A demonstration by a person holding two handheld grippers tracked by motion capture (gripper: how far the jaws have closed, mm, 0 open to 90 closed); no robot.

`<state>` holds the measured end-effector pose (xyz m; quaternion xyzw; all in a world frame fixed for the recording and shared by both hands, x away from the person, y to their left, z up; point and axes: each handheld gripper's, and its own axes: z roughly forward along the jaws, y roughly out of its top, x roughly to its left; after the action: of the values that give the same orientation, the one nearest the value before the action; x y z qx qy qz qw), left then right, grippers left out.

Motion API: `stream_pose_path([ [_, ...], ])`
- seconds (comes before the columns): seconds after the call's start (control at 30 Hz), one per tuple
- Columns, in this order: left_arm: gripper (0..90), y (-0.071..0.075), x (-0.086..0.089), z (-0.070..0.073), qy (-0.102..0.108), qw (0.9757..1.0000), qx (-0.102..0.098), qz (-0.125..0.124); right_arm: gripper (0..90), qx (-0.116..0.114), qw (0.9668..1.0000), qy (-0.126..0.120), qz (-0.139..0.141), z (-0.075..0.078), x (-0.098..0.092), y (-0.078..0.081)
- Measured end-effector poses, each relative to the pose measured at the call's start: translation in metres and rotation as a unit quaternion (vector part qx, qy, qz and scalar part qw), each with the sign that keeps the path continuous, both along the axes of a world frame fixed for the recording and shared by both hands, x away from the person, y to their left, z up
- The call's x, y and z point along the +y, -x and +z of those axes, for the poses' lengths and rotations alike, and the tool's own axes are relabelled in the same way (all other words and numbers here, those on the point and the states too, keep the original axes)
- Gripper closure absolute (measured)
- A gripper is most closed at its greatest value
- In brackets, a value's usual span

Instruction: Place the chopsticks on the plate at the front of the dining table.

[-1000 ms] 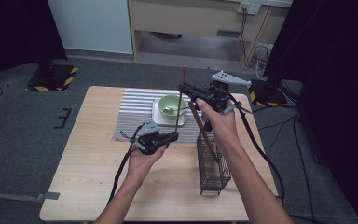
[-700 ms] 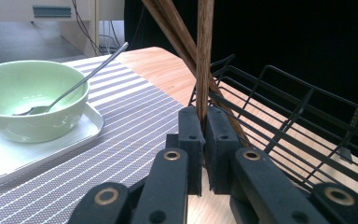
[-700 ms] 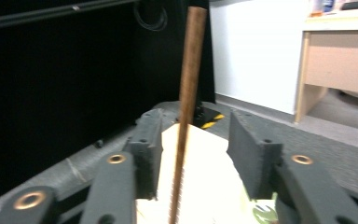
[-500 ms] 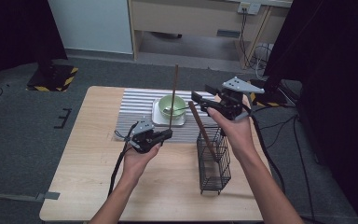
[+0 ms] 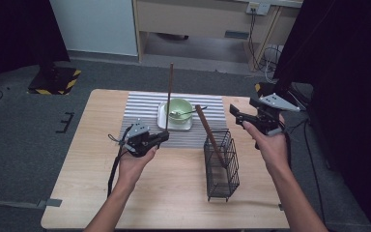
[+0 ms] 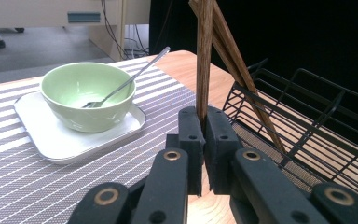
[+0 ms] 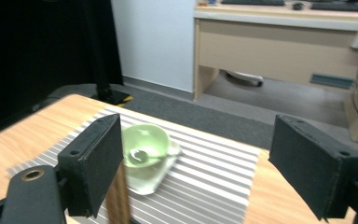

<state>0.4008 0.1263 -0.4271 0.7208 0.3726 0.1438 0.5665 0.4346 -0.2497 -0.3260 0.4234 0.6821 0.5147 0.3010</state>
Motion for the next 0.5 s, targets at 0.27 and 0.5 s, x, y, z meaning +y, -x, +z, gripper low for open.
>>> stream_pose_path([
  [0.27,85.8,0.000,0.007,0.006,-0.004,0.9999,-0.004,0.015,15.5,0.026,0.9985,0.006,-0.049,-0.038,-0.040,0.001],
  [0.5,85.8,-0.003,0.008,0.007,-0.008,0.9997,-0.003,0.024,15.8,0.055,0.9957,0.002,-0.074,-0.077,-0.058,-0.001],
])
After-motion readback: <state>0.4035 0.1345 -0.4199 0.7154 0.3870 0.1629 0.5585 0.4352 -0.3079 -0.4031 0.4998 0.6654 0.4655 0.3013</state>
